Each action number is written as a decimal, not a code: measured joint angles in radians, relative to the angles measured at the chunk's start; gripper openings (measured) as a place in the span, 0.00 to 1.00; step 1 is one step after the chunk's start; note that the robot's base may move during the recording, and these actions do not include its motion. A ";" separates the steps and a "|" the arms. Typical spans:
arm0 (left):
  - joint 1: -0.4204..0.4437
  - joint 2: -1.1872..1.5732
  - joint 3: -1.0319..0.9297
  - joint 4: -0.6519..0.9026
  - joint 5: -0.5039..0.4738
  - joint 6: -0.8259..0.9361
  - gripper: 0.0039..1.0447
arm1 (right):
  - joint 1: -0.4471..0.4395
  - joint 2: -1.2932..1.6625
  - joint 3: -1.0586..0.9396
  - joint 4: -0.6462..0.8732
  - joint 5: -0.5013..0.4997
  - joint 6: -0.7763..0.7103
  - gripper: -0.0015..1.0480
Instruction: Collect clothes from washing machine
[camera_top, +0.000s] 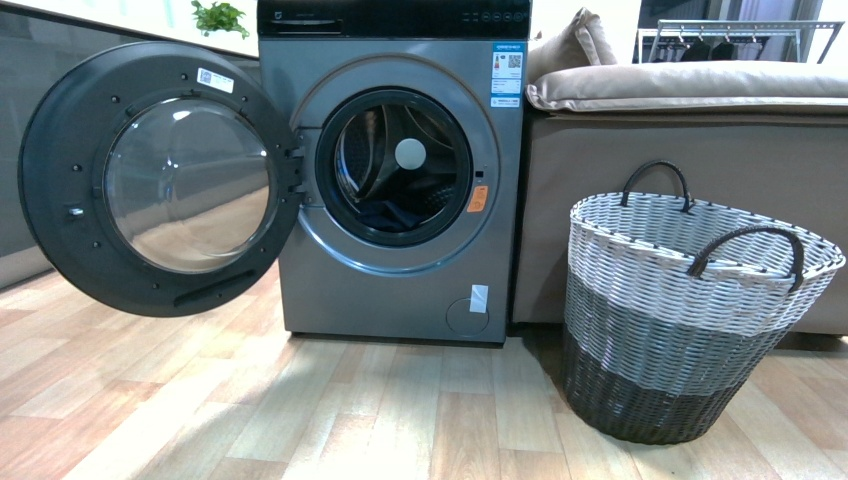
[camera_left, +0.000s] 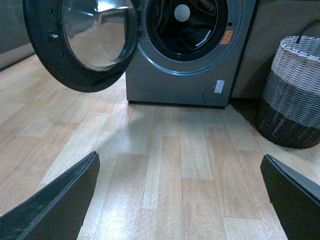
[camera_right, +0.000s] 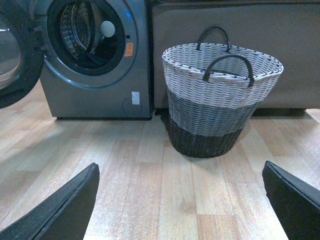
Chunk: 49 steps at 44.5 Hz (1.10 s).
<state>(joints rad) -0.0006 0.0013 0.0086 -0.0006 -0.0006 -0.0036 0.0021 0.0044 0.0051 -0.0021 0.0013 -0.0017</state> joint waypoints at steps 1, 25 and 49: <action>0.000 0.000 0.000 0.000 0.000 0.000 0.94 | 0.000 0.000 0.000 0.000 0.000 0.000 0.93; 0.000 0.000 0.000 0.000 0.000 0.000 0.94 | 0.000 0.000 0.000 0.000 0.000 0.000 0.93; 0.000 -0.001 0.000 0.000 0.000 0.000 0.94 | 0.000 0.000 0.000 0.000 -0.002 0.000 0.93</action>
<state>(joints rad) -0.0002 0.0006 0.0086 -0.0006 -0.0006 -0.0036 0.0021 0.0044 0.0051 -0.0021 -0.0006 -0.0017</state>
